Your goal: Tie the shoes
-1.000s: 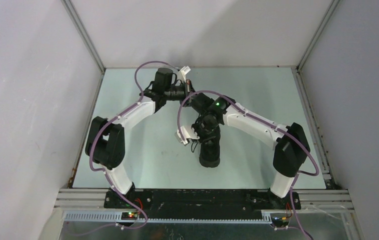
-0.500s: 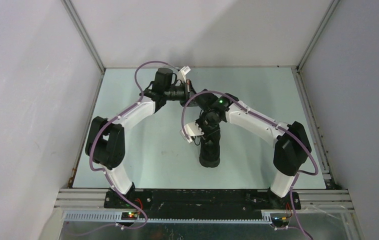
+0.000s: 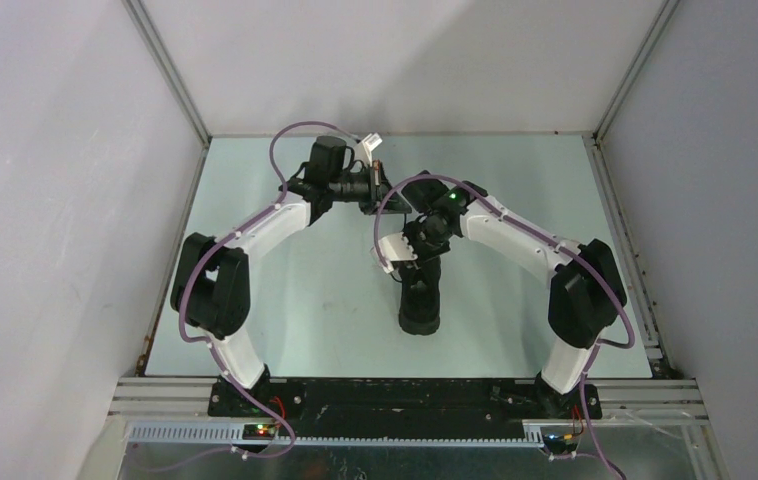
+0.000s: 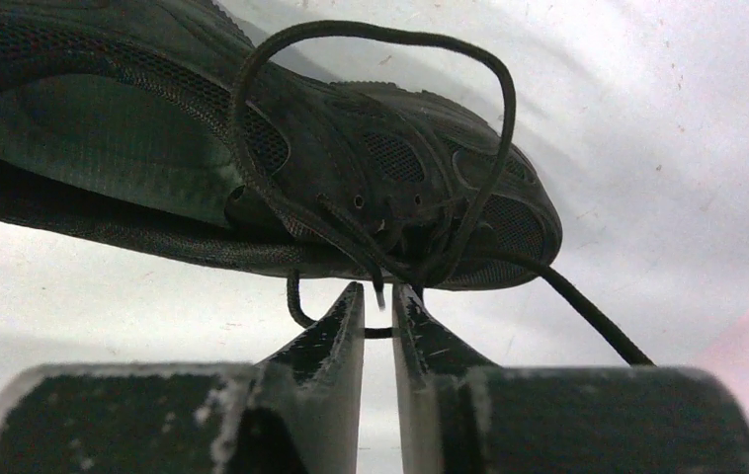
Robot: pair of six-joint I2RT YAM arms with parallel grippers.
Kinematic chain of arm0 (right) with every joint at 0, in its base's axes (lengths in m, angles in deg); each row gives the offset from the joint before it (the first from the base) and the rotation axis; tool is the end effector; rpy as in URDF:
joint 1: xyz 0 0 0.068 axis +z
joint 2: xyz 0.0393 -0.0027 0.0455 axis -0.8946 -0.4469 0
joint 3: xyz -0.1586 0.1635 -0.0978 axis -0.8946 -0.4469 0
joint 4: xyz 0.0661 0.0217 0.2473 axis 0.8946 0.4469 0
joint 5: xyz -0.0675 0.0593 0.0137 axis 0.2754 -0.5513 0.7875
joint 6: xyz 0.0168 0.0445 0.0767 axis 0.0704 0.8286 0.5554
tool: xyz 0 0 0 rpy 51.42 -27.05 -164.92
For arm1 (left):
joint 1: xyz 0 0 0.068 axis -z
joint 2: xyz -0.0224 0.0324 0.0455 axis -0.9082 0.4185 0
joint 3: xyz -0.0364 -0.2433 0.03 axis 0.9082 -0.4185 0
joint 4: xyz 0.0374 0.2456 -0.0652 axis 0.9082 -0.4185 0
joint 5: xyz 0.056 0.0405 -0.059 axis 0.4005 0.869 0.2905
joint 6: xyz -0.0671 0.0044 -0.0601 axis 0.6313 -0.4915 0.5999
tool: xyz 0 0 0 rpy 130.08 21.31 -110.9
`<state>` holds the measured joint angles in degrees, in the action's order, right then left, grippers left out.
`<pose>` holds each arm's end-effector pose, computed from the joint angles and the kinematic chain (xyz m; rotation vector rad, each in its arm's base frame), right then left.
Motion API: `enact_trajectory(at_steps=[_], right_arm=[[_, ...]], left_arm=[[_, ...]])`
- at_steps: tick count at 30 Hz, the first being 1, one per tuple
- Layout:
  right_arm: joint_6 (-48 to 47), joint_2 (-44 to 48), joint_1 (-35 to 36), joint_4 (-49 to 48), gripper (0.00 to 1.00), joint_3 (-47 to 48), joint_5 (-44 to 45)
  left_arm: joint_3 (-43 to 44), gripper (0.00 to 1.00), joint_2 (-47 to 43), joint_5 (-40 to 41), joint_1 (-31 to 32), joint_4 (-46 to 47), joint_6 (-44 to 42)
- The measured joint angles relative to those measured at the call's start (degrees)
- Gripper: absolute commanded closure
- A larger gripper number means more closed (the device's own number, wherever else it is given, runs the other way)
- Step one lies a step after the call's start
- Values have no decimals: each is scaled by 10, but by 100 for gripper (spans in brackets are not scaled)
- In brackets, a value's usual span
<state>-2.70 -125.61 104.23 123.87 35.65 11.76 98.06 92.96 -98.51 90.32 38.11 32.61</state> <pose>0.2611 0.2509 0.1923 -2.4061 1.3534 0.1775 0.3529 -0.2303 0.2400 0.3008 2.2570 -1.4938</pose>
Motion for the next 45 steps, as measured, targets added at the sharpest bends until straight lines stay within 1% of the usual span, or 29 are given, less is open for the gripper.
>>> enact_trajectory(at_steps=[3,6,9,12,17,21,23,28,33,35,36,37,38,39,40,41,42,45], right_arm=[[12,1,0,-3,65,0,-6],[23,10,-1,-2,61,-2,-22],[39,42,-4,11,57,-5,-46],[51,78,-17,26,56,-6,-74],[79,110,-78,38,57,-6,-130],[102,94,-126,19,58,-13,-152],[108,76,-135,0,59,-16,-155],[103,24,-121,-41,59,-19,-157],[75,-12,-103,-36,59,-11,-161],[61,-14,-97,-27,61,-9,-162],[54,-14,-93,-19,68,-7,-163],[47,-14,-91,-12,72,-5,-164],[42,-14,-89,-8,81,-3,-165],[39,-15,-87,0,86,0,-167],[35,-16,-85,4,94,2,-169],[33,-19,-83,11,98,5,-172],[32,-22,-83,16,100,9,-174],[30,-32,-86,36,100,19,-176]], left_arm=[[0,100,0,0,0,-9,-10],[0,100,0,0,0,-15,-18],[0,100,0,0,0,-18,-24],[0,100,0,0,0,-20,-26],[0,100,0,0,0,-29,-39],[0,100,0,1,0,-43,-50],[0,100,0,2,0,-48,-54],[0,100,0,2,0,-57,-60],[5,100,1,6,0,-70,-67],[9,100,2,7,0,-71,-69],[11,100,2,7,0,-71,-69],[12,100,2,7,0,-71,-69],[13,100,2,7,0,-72,-69],[14,100,2,7,0,-72,-69],[14,100,2,7,0,-71,-69],[14,100,2,7,0,-72,-69],[14,100,2,7,0,-73,-70],[14,100,2,7,0,-76,-74]])
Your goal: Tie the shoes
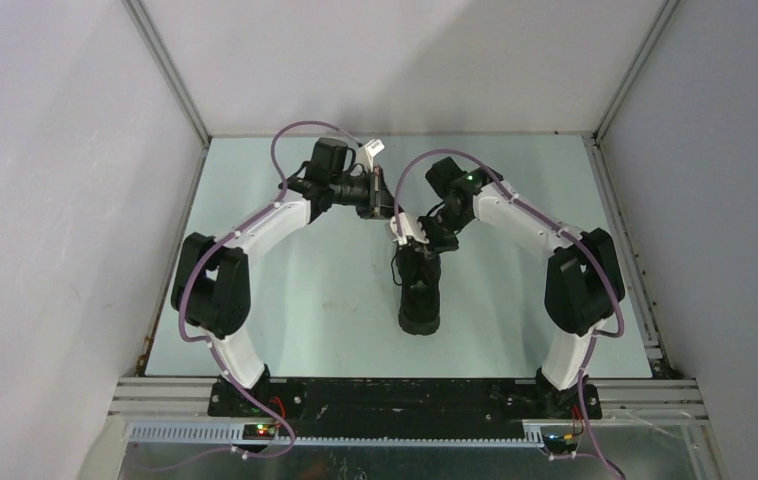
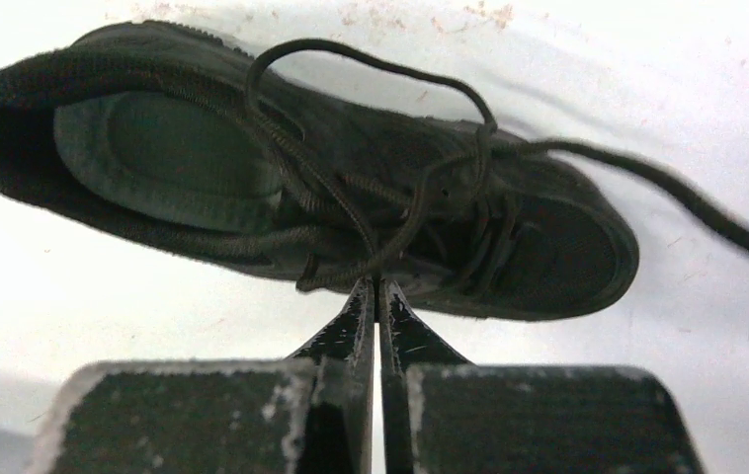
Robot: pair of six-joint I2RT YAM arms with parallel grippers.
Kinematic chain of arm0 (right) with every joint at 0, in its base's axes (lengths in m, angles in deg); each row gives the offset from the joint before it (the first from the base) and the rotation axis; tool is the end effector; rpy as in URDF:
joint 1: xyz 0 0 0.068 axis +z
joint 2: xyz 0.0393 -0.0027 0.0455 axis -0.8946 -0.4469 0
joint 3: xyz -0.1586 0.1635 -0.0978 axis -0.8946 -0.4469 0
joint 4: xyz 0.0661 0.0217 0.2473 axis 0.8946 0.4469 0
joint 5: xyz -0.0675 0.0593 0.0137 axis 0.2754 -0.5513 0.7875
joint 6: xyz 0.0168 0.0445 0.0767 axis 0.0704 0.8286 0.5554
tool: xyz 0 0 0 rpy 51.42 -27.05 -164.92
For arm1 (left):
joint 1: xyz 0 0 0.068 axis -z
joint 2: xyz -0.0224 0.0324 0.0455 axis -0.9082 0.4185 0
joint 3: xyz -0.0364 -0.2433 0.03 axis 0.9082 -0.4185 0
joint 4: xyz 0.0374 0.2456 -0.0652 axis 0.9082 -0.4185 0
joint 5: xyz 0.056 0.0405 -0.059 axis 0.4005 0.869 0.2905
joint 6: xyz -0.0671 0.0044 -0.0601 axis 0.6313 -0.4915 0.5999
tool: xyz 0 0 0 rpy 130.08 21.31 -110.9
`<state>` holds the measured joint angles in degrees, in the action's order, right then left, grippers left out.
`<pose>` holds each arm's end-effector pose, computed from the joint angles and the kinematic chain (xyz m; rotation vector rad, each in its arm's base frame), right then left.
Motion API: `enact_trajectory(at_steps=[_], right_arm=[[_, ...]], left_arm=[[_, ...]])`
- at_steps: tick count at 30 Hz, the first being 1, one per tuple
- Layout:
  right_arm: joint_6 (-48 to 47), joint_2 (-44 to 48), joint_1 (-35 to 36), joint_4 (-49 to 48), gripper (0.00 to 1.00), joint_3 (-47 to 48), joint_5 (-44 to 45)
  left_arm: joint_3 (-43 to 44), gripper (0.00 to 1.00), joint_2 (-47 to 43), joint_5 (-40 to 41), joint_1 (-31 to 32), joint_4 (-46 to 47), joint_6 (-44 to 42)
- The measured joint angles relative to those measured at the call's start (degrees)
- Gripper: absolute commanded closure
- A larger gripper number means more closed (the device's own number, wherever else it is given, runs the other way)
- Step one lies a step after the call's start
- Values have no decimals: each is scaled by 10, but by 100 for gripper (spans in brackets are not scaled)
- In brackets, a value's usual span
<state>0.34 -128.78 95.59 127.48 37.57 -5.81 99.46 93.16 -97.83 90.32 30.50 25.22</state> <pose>0.2820 0.2270 0.1897 -2.2025 1.5101 0.5858 0.3480 -0.2274 0.2325 0.3817 2.3126 -1.4159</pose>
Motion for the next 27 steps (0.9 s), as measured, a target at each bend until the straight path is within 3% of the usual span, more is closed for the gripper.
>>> enact_trajectory(at_steps=[7,15,20,27], right_arm=[[16,24,-73,21,100,-10,-5],[49,198,-198,17,100,-120,-7],[85,276,-260,-14,100,-209,-3],[166,294,-442,-83,100,-266,-13]], left_arm=[[-18,100,-15,22,-14,-23,-25],[-68,100,-73,71,-63,-92,-87],[-165,100,-136,155,-77,-123,-118],[-206,100,-177,219,-84,-134,-134]])
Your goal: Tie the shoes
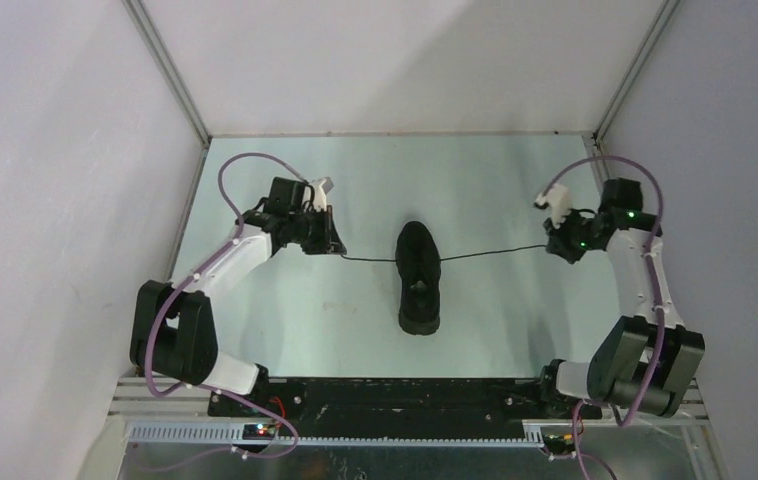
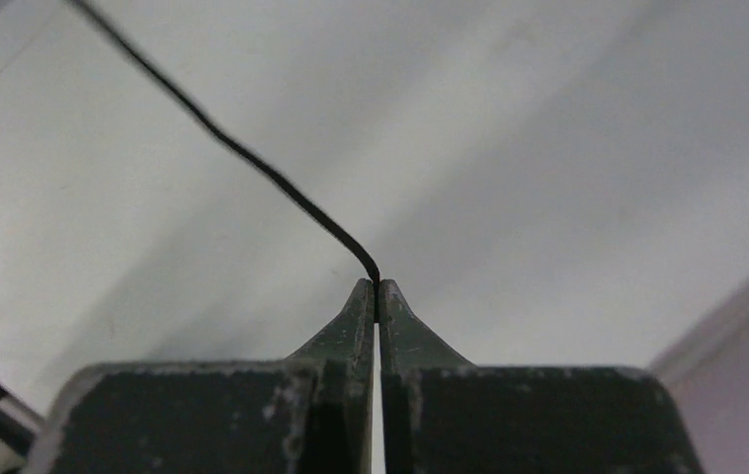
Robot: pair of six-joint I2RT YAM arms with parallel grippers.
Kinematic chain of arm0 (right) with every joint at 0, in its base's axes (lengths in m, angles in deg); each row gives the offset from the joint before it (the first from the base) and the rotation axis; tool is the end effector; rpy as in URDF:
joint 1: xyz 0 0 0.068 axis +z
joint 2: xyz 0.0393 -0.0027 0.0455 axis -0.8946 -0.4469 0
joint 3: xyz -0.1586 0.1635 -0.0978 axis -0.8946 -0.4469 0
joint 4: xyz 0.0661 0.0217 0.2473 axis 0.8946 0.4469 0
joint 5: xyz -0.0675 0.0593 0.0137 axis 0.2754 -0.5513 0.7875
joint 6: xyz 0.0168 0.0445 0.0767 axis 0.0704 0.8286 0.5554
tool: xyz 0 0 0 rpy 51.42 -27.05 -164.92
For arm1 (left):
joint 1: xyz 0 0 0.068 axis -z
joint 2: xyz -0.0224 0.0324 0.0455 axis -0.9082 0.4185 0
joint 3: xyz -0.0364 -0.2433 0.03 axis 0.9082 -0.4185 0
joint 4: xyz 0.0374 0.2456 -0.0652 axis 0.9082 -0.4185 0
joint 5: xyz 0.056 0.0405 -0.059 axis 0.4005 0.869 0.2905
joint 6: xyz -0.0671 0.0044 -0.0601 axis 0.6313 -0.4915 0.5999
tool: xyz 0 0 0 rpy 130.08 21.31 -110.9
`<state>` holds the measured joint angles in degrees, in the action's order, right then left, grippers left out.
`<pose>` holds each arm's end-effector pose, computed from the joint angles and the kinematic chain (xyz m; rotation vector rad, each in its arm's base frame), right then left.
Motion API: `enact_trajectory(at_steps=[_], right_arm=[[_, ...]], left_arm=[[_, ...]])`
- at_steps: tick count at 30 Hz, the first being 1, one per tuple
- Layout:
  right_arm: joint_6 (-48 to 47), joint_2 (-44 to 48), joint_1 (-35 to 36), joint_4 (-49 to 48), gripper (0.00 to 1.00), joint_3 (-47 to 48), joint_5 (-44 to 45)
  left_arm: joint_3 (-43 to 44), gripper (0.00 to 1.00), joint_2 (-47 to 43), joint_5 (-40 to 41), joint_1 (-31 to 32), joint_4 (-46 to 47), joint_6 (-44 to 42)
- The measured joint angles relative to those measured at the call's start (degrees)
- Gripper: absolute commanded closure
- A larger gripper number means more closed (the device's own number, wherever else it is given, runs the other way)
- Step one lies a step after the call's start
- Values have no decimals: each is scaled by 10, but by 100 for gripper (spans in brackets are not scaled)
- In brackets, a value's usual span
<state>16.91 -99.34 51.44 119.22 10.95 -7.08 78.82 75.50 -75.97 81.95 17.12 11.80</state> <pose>0.2680 -0.0124 0.2112 -1.1171 2.1968 0.2828 0.2980 -0.1246 0.1814 0.1698 2.5352 -0.7840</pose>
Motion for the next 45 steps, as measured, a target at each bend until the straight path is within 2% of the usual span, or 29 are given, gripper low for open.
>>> enact_trajectory(at_steps=[4,7,8,9,11,15,19,22,29,31,33,34,35,37,41,45], right_arm=[[52,6,-74,-51,100,-14,-10],[75,24,-85,-78,99,-37,-17],[80,31,-83,-86,95,-45,-19],[83,36,-80,-90,84,-53,-21],[82,41,-69,-89,69,-61,-28],[41,49,12,-65,57,-66,-52],[9,51,163,-68,55,-66,-56],[-3,0,264,-78,54,-53,-55],[-18,-174,335,-118,50,-30,-36],[-17,-195,345,-131,51,-30,-29],[-13,-208,356,-152,58,-29,-21],[-12,-214,360,-160,71,-27,-18],[-9,-221,363,-168,78,-25,-17],[0,-234,369,-177,98,-15,-14],[28,-245,361,-185,100,8,-11],[59,-222,305,-180,100,12,-22]], left_arm=[[14,100,6,-1,0,2,-3],[30,100,23,-11,0,8,-9],[35,100,30,-13,1,9,-11],[39,100,38,-14,1,10,-12],[46,100,52,-14,1,10,-16],[62,100,78,-24,1,8,-26],[82,100,96,-37,1,5,-25],[99,100,102,-48,1,2,-25],[112,100,101,-47,1,-17,-37],[112,100,98,-42,1,-21,-42],[111,100,93,-38,1,-23,-46],[111,100,89,-37,1,-24,-47],[110,100,86,-36,1,-24,-48],[108,100,83,-32,1,-24,-51],[105,100,83,-6,1,-33,-68],[105,100,83,79,2,-52,-108]])
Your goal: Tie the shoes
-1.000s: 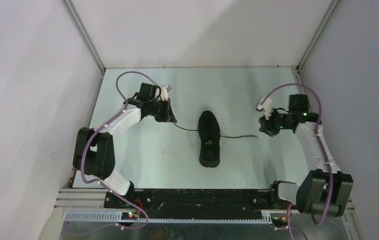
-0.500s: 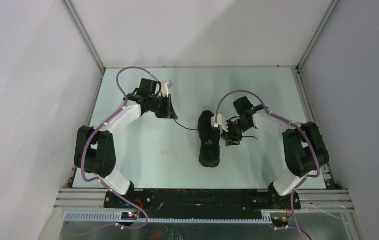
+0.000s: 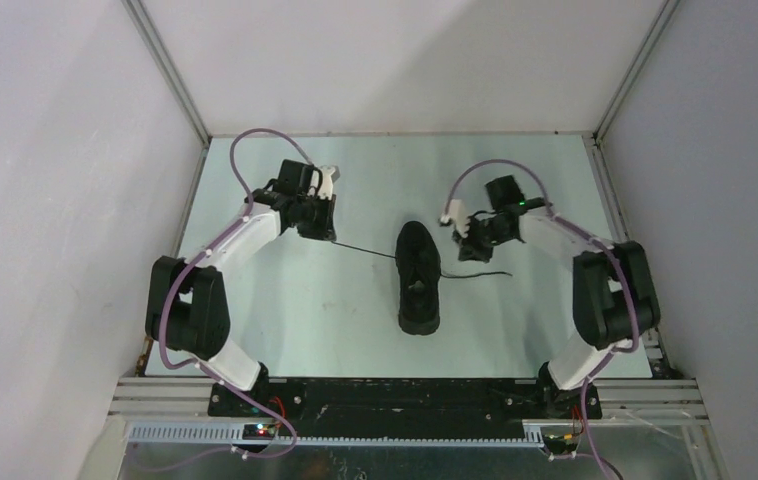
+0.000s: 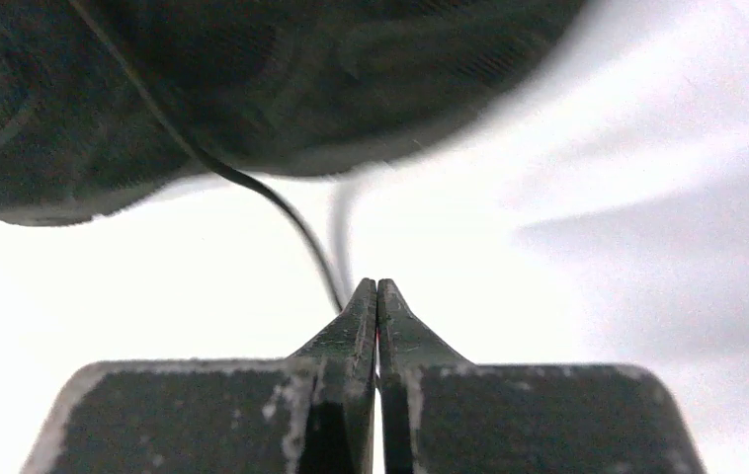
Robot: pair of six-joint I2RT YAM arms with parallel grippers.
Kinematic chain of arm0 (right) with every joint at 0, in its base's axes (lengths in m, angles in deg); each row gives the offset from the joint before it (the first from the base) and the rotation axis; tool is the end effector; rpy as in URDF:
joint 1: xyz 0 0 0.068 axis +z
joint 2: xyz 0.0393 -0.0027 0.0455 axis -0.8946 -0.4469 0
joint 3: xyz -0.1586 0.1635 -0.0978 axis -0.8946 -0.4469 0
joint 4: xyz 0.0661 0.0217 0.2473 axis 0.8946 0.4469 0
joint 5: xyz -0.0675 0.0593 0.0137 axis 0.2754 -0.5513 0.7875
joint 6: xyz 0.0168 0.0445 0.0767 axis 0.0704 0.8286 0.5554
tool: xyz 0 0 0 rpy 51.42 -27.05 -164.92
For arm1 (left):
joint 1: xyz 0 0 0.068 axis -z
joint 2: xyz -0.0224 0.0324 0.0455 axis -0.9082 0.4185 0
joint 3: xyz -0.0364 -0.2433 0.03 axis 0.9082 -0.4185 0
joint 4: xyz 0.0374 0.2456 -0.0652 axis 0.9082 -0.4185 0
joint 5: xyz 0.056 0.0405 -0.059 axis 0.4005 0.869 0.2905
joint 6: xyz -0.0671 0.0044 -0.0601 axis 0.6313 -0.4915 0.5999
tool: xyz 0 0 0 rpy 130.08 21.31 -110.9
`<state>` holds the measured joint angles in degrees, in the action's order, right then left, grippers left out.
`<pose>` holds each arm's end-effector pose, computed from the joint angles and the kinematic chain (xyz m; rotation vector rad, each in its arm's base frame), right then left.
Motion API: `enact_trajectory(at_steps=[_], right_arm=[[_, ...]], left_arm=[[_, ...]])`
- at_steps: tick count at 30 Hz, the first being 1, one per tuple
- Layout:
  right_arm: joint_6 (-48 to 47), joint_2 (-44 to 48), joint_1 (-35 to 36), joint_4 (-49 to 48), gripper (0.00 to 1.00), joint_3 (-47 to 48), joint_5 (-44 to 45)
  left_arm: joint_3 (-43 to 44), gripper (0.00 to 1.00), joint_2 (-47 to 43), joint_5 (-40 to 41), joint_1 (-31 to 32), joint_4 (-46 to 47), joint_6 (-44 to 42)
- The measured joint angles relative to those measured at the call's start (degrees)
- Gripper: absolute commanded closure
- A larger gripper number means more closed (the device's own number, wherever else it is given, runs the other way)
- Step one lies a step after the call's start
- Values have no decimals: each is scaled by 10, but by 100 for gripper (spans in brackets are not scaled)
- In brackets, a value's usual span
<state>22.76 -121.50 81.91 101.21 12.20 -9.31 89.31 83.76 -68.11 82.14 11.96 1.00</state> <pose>0.2996 0.1488 0.1281 -1.6047 1.9779 0.6234 0.3314 -0.1250 0.1851 0.3445 2.5421 -0.5356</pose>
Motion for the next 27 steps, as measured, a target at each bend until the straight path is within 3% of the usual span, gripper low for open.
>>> enact_trajectory(at_steps=[6,9,11,17,21,27], right_arm=[[60,87,-131,4,100,3,-24],[72,105,-147,5,77,6,-35],[64,107,-134,17,65,6,-42],[31,81,-23,33,48,0,-41],[25,23,35,32,42,0,-24],[24,-31,66,28,40,0,28]], left_arm=[[-16,100,-4,75,-1,-11,-35],[-22,100,-6,70,-1,-20,-38],[-17,100,-5,57,-1,-26,-38],[29,100,16,17,0,-36,-37],[39,100,19,0,0,-35,-37],[38,100,19,-13,0,-37,-37]])
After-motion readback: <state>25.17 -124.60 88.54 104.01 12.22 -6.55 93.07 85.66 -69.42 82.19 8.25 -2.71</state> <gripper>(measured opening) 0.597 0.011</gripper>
